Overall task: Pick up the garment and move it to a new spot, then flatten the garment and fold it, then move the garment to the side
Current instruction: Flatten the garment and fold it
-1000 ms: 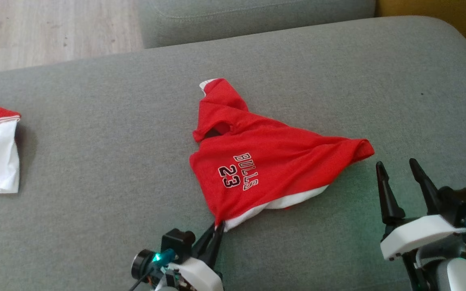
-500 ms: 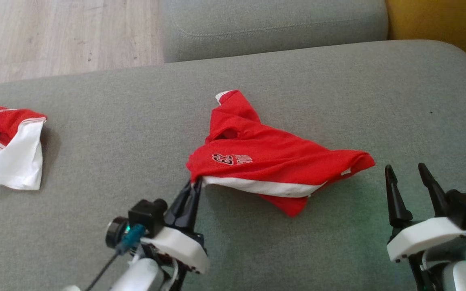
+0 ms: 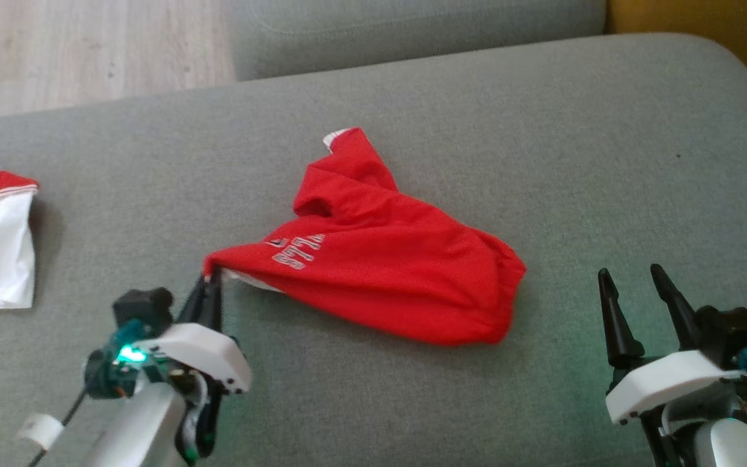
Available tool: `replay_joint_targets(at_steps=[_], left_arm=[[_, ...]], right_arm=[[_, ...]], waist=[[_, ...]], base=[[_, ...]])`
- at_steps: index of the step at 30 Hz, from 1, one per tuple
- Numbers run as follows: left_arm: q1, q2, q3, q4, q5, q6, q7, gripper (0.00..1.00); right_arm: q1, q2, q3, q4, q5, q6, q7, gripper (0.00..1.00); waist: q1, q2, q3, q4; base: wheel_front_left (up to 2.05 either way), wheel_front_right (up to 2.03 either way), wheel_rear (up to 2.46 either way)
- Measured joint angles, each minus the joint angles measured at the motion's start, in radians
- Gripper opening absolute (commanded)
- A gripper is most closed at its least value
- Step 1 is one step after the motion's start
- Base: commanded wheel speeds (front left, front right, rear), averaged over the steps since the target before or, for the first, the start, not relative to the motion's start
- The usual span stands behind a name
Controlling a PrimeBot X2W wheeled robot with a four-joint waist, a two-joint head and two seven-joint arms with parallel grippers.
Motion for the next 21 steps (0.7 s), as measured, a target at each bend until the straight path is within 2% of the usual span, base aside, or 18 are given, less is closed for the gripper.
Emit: replay_joint_targets(at_steps=[5, 6, 8, 9, 10, 11, 12, 21], left_arm=[[-0.014, 0.008, 0.026, 0.06, -0.012, 0.0, -0.03, 0.0], [-0.014, 0.009, 0.027, 0.069, -0.012, -0.002, -0.038, 0.14], [-0.014, 0.007, 0.027, 0.088, -0.012, -0.007, -0.054, 0.25], [-0.013, 0.006, 0.027, 0.094, -0.012, -0.007, -0.064, 0.42], [-0.013, 0.005, 0.027, 0.099, -0.012, -0.007, -0.074, 0.42], [-0.013, 0.003, 0.026, 0.104, -0.011, -0.007, -0.088, 0.81], [-0.012, 0.001, 0.026, 0.108, -0.011, -0.007, -0.102, 1.0], [0.073, -0.024, 0.02, 0.066, 0.017, -0.007, -0.186, 1.0]], right_arm=[[-0.004, 0.0, 0.003, 0.002, 0.0, 0.0, -0.008, 1.0], [-0.004, 0.0, 0.005, 0.003, 0.0, 0.0, -0.009, 1.0], [-0.004, 0.0, 0.006, 0.008, 0.0, 0.0, -0.01, 1.0], [-0.005, 0.0, 0.006, 0.012, 0.0, 0.0, -0.01, 1.0], [-0.005, 0.0, 0.006, 0.014, 0.0, 0.0, -0.014, 1.0], [-0.005, 0.0, 0.006, 0.016, 0.0, 0.0, -0.015, 1.0], [-0.006, 0.0, 0.006, 0.017, 0.0, 0.0, -0.017, 1.0], [-0.018, 0.0, 0.019, 0.02, -0.006, 0.0, -0.026, 1.0]], waist=[[0.0001, 0.0, 0.026, -0.009], [0.0001, 0.0, 0.03, -0.009], [0.0001, 0.0, 0.035, -0.007], [0.0, 0.0, 0.036, -0.004], [0.0, 0.0, 0.037, -0.001], [0.0001, 0.0, 0.036, 0.003], [0.0001, 0.0, 0.035, 0.006], [0.0, 0.0, 0.011, 0.042]], base=[[0.0, 0.0, 0.0], [0.0, 0.0, 0.0], [0.0, 0.0, 0.0], [0.0, 0.0, 0.0], [0.0, 0.0, 0.0], [0.0, 0.0, 0.0], [0.0, 0.0, 0.0], [0.0, 0.0, 0.0]])
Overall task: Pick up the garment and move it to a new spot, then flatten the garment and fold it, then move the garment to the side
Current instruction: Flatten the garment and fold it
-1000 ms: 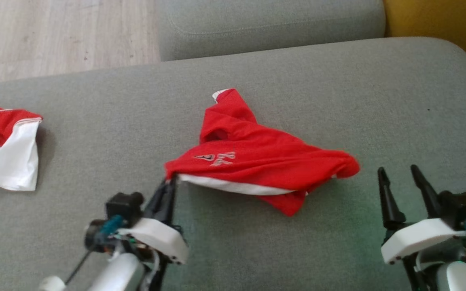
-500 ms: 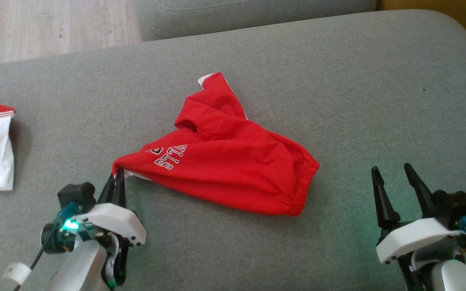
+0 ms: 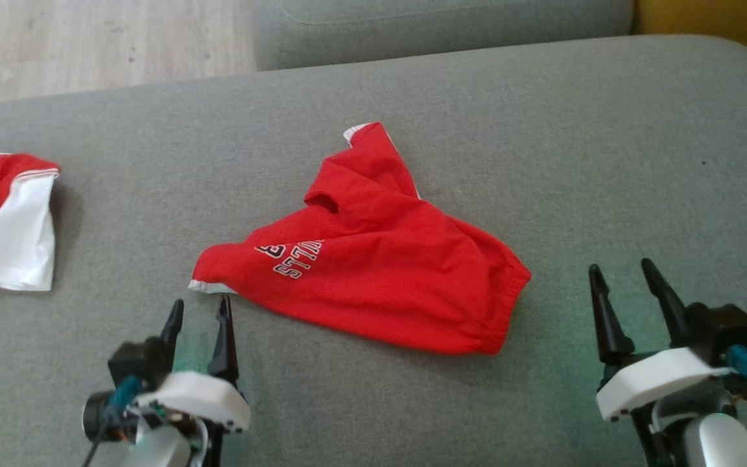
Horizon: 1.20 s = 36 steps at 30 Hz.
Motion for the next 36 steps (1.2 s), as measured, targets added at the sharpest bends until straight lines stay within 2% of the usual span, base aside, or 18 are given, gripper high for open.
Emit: replay_joint_targets(at_steps=[5, 14, 19, 24, 25, 26, 28, 32, 36], left_arm=[[0.081, -0.005, 0.002, -0.092, 0.02, 0.003, -0.012, 1.0], [0.219, -0.021, -0.016, -0.232, 0.045, 0.026, -0.016, 1.0], [0.224, -0.02, -0.021, -0.271, 0.052, 0.038, -0.016, 1.0], [0.224, -0.017, -0.022, -0.289, 0.052, 0.047, -0.014, 1.0], [0.224, -0.016, -0.022, -0.294, 0.052, 0.051, -0.014, 1.0], [0.224, -0.015, -0.022, -0.297, 0.052, 0.054, -0.014, 1.0], [0.224, -0.013, -0.022, -0.301, 0.052, 0.055, -0.014, 1.0], [0.225, -0.007, -0.021, -0.305, 0.052, 0.063, -0.013, 1.0], [0.236, -0.005, -0.019, -0.324, 0.051, 0.069, -0.013, 1.0]], right_arm=[[0.012, 0.0, 0.049, -0.006, -0.033, 0.0, 0.011, 1.0], [0.136, -0.001, 0.19, 0.008, -0.064, 0.0, 0.08, 1.0], [0.124, -0.012, 0.206, 0.085, -0.051, 0.0, 0.08, 1.0], [0.037, -0.024, 0.243, 0.204, -0.04, 0.0, 0.071, 1.0], [0.018, -0.03, 0.254, 0.222, -0.031, 0.0, 0.062, 0.96], [0.002, -0.034, 0.262, 0.235, -0.024, 0.0, 0.053, 0.47], [-0.021, -0.036, 0.276, 0.248, -0.01, 0.0, 0.033, 0.0], [-0.024, -0.042, 0.293, 0.233, 0.009, 0.0, 0.009, 0.0], [-0.014, -0.067, 0.303, 0.132, 0.032, 0.0, 0.008, 0.0]], waist=[[-0.0001, 0.0, -0.026, 0.021], [-0.0002, 0.0001, -0.063, 0.075], [-0.0001, 0.0, -0.059, 0.104], [-0.0001, 0.0, -0.049, 0.13], [-0.0001, 0.0, -0.048, 0.135], [-0.0001, 0.0, -0.047, 0.14], [0.0, 0.0, -0.046, 0.146], [0.0, 0.0, -0.053, 0.145], [0.0, 0.0, -0.066, 0.132]], base=[[0.0, 0.0, 0.0], [0.0, 0.0, 0.0], [0.0, 0.0, 0.0], [0.0, 0.0, 0.0], [0.0, 0.0, 0.0], [0.0, 0.0, 0.0], [0.0, 0.0, 0.0], [0.0, 0.0, 0.0], [0.0, 0.0, 0.0]])
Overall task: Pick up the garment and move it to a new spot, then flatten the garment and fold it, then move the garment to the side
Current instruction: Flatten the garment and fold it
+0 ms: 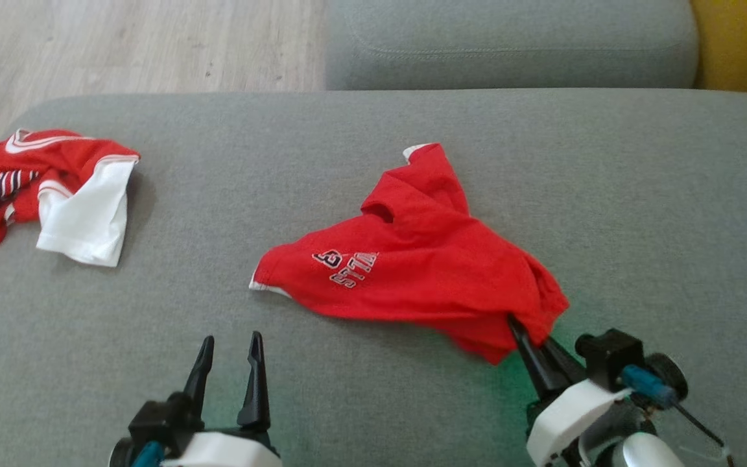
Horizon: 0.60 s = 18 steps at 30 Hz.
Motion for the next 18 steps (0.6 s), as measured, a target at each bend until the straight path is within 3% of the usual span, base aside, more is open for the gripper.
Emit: replay_joint_targets(at_steps=[7, 12, 15, 18], left_arm=[[0.031, 0.004, 0.006, -0.013, -0.001, 0.004, 0.0, 1.0], [0.031, 0.004, 0.004, -0.025, -0.001, 0.004, -0.001, 1.0], [0.031, 0.004, 0.002, -0.036, -0.001, 0.004, -0.001, 1.0], [0.031, 0.004, -0.003, -0.04, -0.001, 0.004, -0.001, 1.0]], right_arm=[[0.098, -0.046, 0.051, -0.308, 0.053, 0.0, 0.109, 0.0], [0.116, -0.063, 0.052, -0.455, 0.066, 0.0, 0.185, 0.0], [0.116, -0.05, 0.02, -0.506, 0.08, 0.0, 0.233, 0.0], [0.112, -0.03, -0.043, -0.478, 0.071, 0.0, 0.266, 0.0]], waist=[[-0.0001, 0.0, -0.029, -0.028], [-0.0001, 0.0, -0.043, -0.022], [-0.0001, 0.0, -0.046, -0.007], [-0.0001, 0.0, -0.043, 0.013]], base=[[0.0, 0.0, 0.0], [0.0, 0.0, 0.0], [0.0, 0.0, 0.0], [0.0, 0.0, 0.0]])
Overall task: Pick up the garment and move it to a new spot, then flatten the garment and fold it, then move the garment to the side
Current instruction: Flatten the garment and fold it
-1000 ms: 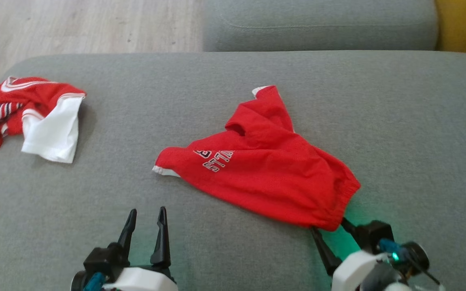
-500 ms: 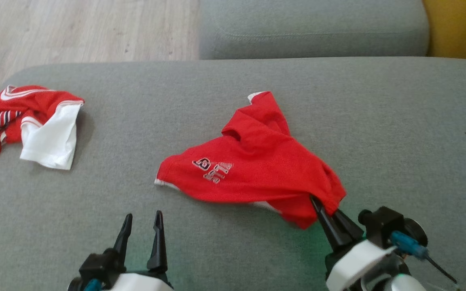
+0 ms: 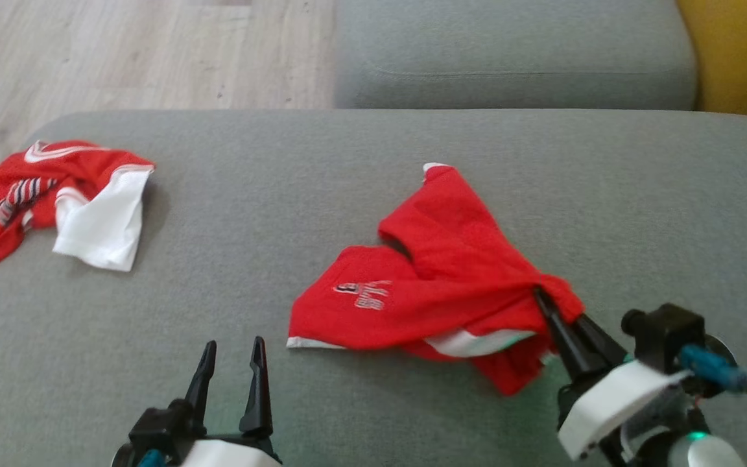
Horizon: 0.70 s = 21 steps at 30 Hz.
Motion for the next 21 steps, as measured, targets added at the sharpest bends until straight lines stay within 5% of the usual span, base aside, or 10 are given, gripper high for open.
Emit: replay_joint_targets(at_steps=[7, 17, 18, 19, 20, 21], left_arm=[[-0.003, -0.002, -0.011, 0.0, 0.0, -0.002, 0.0, 1.0], [-0.034, -0.014, -0.034, 0.007, 0.01, -0.011, 0.0, 1.0], [-0.037, -0.016, -0.034, 0.008, 0.01, -0.011, 0.0, 1.0], [-0.038, -0.017, -0.035, 0.009, 0.01, -0.011, 0.0, 1.0], [-0.039, -0.017, -0.035, 0.012, 0.01, -0.011, 0.0, 1.0], [-0.04, -0.018, -0.035, 0.016, 0.01, -0.011, 0.0, 1.0]], right_arm=[[-0.17, 0.019, -0.17, 0.323, 0.008, 0.0, 0.019, 0.0], [-0.368, -0.073, -0.281, 0.686, 0.008, 0.0, -0.014, 0.0], [-0.377, -0.082, -0.282, 0.706, 0.008, 0.0, -0.026, 0.25], [-0.387, -0.089, -0.28, 0.725, 0.009, 0.0, -0.037, 0.78], [-0.394, -0.093, -0.277, 0.737, 0.009, 0.0, -0.053, 1.0], [-0.398, -0.094, -0.272, 0.743, 0.009, 0.0, -0.07, 1.0]], waist=[[0.0001, 0.0, 0.036, 0.06], [0.0002, 0.0, 0.104, 0.116], [0.0003, 0.0, 0.109, 0.118], [0.0003, 0.0, 0.112, 0.117], [0.0003, 0.0, 0.114, 0.115], [0.0003, 0.0, 0.114, 0.11]], base=[[0.0, 0.0, 0.0], [0.0, 0.0, 0.0], [0.0, 0.0, 0.0], [0.0, 0.0, 0.0], [0.0, 0.0, 0.0], [0.0, 0.0, 0.0]])
